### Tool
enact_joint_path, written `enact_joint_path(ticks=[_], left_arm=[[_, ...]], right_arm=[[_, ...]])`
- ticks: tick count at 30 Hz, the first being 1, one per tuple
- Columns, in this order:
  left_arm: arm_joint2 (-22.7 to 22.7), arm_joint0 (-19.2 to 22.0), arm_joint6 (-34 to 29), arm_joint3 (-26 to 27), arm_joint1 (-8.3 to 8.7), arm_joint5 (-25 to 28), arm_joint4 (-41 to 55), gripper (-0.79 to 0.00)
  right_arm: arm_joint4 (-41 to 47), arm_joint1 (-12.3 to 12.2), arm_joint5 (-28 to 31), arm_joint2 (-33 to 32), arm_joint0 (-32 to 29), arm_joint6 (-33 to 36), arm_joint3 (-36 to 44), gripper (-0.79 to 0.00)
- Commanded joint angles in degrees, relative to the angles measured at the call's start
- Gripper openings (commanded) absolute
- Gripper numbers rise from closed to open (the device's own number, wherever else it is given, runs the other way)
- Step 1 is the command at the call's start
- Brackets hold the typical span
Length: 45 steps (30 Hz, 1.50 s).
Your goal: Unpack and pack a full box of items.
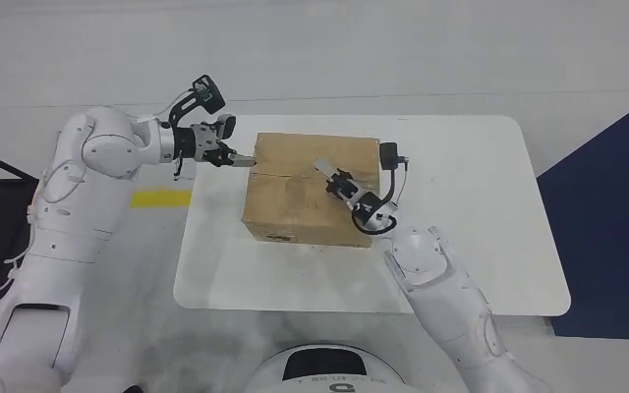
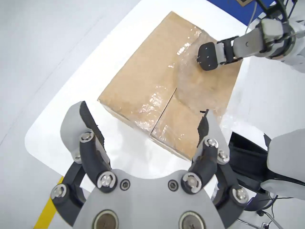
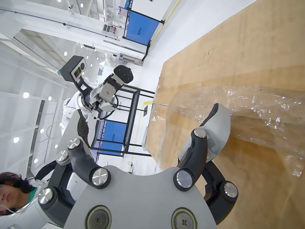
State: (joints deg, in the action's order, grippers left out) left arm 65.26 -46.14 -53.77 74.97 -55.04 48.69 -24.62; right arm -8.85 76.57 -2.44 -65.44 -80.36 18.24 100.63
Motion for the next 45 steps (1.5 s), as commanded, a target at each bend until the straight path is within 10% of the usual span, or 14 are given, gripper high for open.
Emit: enact_joint_path(ticks=[1, 11, 45], left_arm=[[-0.27, -0.70, 1.71, -0.49, 0.02, -0.23, -1.52, 0.000], [-2.35, -3.55, 11.40, -2.11, -0.30, -2.86, -11.66, 0.000], [5.04, -13.44, 21.34, -4.20, 1.39, -8.59, -2.90, 0.000]], right_arm=[[0.28, 0.03, 0.26, 0.31, 0.38, 0.57, -0.24, 0.000], [2.64, 1.08, 1.39, 5.37, 6.46, 3.97, -6.48, 0.000], [9.85, 7.18, 2.39, 17.96, 23.63, 0.96, -24.47, 0.000]])
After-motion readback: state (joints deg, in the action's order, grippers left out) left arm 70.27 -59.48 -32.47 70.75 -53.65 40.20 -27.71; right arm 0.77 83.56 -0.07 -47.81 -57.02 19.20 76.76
